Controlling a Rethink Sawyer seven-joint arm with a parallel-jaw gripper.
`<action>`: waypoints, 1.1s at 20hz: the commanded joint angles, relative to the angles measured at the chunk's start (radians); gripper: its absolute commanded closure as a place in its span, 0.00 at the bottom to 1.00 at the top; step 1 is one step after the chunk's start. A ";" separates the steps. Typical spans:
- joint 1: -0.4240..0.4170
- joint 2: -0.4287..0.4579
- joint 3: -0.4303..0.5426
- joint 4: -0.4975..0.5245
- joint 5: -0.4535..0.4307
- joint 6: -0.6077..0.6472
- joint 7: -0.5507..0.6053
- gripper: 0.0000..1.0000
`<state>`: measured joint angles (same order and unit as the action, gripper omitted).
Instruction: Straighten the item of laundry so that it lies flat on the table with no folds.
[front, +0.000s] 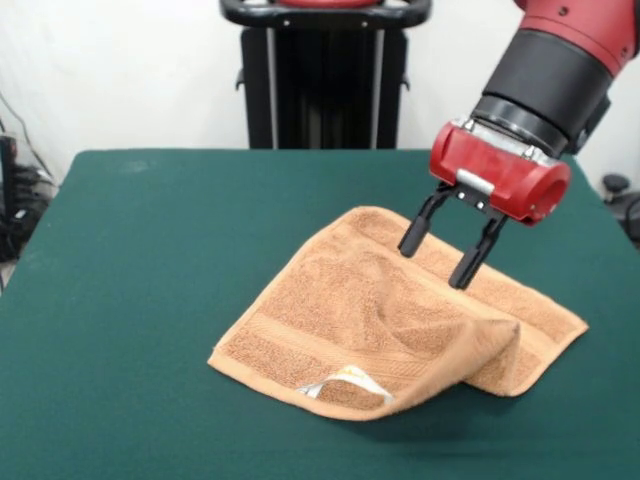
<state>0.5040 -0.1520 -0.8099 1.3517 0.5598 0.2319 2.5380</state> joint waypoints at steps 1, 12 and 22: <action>-0.030 -0.004 0.201 0.058 0.001 -0.081 0.151 0.00; -0.051 -0.065 0.258 0.114 -0.042 -0.098 0.107 0.00; -0.054 -0.076 0.277 0.138 -0.091 0.296 0.010 0.00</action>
<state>0.4584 -0.2404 -0.7359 1.3724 0.5460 0.2712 2.5380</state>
